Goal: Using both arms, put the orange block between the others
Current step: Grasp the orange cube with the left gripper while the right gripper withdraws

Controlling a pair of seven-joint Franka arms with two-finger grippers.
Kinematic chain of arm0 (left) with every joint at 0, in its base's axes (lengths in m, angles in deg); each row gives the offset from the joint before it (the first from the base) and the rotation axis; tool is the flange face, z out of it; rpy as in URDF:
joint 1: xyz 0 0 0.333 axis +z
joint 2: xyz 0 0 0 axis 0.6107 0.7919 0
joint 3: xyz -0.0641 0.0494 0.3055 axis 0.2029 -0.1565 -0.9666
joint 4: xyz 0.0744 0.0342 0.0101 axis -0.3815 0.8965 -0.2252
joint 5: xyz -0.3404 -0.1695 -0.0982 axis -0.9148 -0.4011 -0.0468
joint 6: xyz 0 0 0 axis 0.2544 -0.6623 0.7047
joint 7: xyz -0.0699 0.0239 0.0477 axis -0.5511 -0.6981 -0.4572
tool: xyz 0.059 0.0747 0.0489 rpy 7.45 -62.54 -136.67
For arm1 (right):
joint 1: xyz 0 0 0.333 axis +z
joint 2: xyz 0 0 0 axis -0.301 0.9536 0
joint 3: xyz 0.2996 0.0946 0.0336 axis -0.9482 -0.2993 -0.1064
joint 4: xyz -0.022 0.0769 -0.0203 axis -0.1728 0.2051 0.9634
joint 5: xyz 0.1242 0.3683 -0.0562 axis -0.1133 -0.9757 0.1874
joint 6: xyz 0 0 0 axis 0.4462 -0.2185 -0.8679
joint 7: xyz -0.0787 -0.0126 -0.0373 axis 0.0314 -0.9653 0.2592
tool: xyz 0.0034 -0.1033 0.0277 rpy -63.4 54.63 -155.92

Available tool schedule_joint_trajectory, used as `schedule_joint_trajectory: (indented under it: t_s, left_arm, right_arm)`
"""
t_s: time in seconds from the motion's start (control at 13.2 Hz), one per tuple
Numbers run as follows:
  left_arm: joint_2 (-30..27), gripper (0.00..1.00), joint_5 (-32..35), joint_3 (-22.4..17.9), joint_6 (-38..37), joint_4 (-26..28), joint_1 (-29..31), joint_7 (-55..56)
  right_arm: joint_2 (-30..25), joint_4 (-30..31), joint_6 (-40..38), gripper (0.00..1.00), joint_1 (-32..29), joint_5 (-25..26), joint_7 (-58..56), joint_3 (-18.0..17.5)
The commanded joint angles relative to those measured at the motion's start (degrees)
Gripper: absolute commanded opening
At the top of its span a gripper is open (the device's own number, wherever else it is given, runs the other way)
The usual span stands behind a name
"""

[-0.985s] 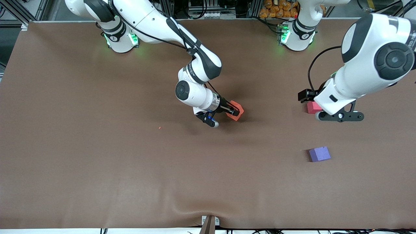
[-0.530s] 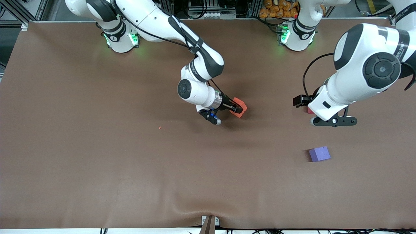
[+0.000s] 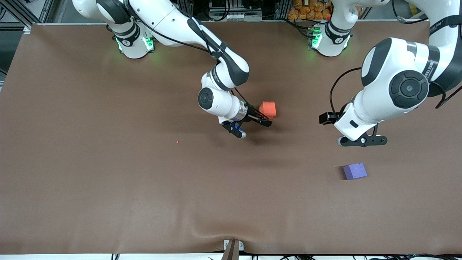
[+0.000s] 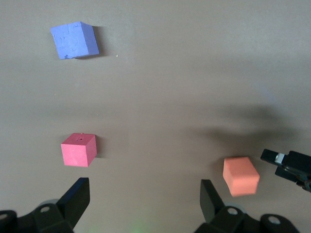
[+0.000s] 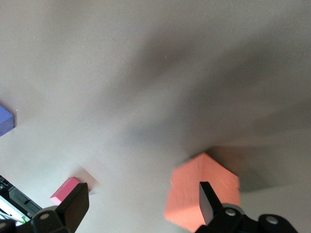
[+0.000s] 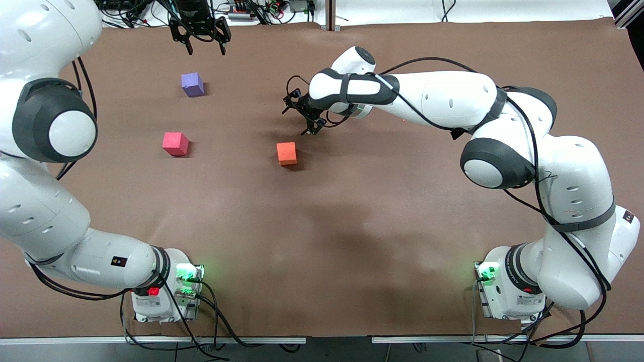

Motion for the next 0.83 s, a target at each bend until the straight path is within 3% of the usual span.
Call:
schedule_joint_trajectory:
  t_s: [0.0,0.15,0.53,0.76]
  left_arm:
    - [1.19,1.0,1.0,0.02,1.32,-0.49,-1.09,1.63]
    - [1.89,1.0,1.09,0.02,1.85,-0.41,-1.45,2.6]
    - [3.48,1.0,1.09,0.02,1.94,0.73,-5.04,7.86]
    - [2.69,1.0,0.91,0.29,2.2,3.45,-6.1,8.67]
  right_arm:
    - [0.92,-1.81,-0.04,1.0,-0.48,-0.69,-0.87,0.45]
    - [0.65,-1.81,-0.92,1.0,-3.81,0.72,-2.53,0.45]
    - [-0.75,-1.63,-13.65,1.0,-11.02,5.81,-12.55,0.45]
    - [-1.45,-1.28,-17.07,1.0,-14.45,17.64,-14.32,0.45]
